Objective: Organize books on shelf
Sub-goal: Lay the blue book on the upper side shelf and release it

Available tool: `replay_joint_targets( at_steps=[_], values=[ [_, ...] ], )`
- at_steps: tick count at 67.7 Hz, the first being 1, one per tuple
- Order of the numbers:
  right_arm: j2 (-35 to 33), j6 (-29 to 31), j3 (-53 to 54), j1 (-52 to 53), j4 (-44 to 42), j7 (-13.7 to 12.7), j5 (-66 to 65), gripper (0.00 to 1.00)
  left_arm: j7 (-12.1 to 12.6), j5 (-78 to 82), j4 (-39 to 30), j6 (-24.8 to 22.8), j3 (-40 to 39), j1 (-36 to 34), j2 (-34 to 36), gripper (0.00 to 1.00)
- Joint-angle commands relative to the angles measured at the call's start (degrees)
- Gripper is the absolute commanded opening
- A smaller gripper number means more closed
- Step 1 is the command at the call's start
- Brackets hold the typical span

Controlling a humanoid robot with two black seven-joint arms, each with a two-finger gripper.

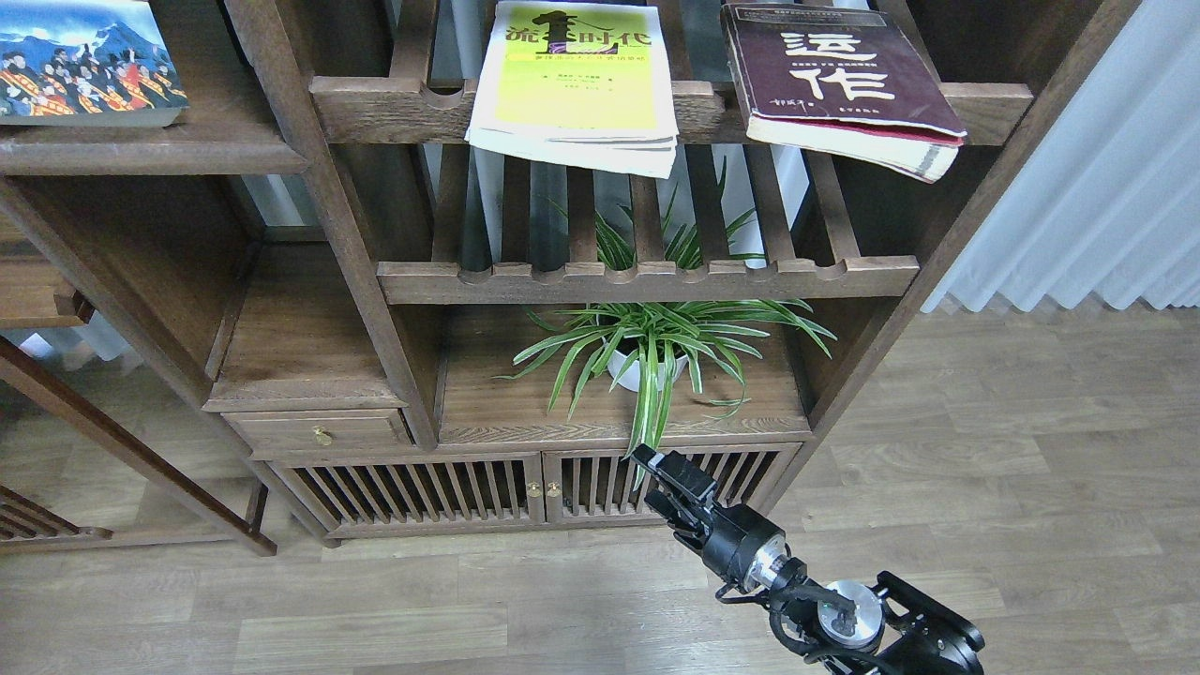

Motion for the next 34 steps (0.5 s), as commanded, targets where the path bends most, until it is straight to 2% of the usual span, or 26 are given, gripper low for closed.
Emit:
replay_joint_targets(
  at_steps=[1,34],
  values=[
    [0.0,0.0,0.0,0.0,0.1,0.0,0.0,0.99,-0.1,0.0,2.3,0.0,0.1,-0.5,-2.1,0.02],
    [0.0,0.0,0.0,-0.3,0.1,0.0,0.1,0.99,-0.1,0.0,3.3,0.0,-2.1,-2.5,-4.9,0.02]
  ],
)
